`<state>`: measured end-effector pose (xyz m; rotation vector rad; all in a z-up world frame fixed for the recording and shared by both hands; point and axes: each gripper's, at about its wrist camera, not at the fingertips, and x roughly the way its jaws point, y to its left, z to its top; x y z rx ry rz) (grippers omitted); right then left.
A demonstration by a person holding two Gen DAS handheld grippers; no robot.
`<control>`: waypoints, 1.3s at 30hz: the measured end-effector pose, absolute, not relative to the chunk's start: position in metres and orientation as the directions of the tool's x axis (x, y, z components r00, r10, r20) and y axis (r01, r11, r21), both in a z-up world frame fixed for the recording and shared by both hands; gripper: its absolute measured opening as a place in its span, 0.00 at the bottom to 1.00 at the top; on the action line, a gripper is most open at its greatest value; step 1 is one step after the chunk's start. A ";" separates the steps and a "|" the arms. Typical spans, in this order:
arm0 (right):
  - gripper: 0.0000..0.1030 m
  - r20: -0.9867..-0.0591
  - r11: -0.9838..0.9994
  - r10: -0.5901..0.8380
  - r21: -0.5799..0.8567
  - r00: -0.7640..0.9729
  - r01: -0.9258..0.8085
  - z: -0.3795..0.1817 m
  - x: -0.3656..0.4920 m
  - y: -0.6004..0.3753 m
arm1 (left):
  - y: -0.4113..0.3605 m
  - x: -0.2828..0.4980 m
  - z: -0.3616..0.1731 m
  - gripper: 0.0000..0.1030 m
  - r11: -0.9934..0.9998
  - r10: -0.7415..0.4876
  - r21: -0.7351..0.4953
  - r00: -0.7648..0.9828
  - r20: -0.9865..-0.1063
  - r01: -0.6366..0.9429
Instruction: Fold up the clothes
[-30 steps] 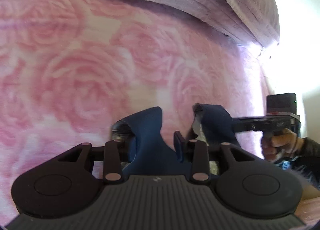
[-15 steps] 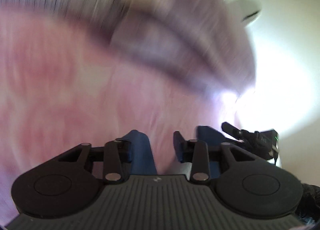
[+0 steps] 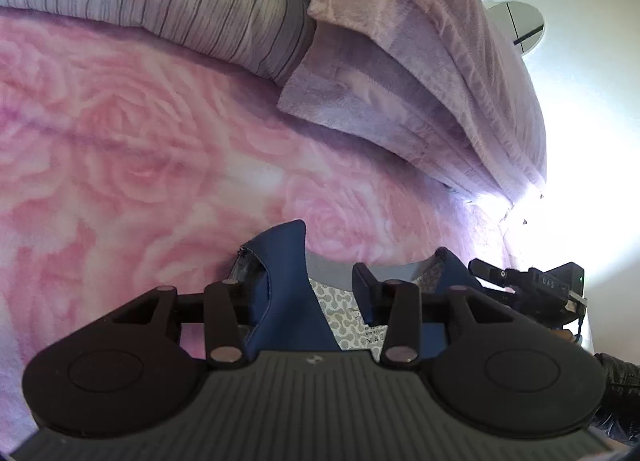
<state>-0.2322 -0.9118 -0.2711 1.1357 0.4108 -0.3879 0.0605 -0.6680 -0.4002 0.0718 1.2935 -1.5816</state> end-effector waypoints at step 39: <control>0.52 -0.954 0.231 -0.273 0.057 0.121 0.971 -0.232 -0.526 -0.502 | -0.208 -0.046 -0.362 0.39 0.060 -0.313 -0.341 -0.306 -0.899 0.938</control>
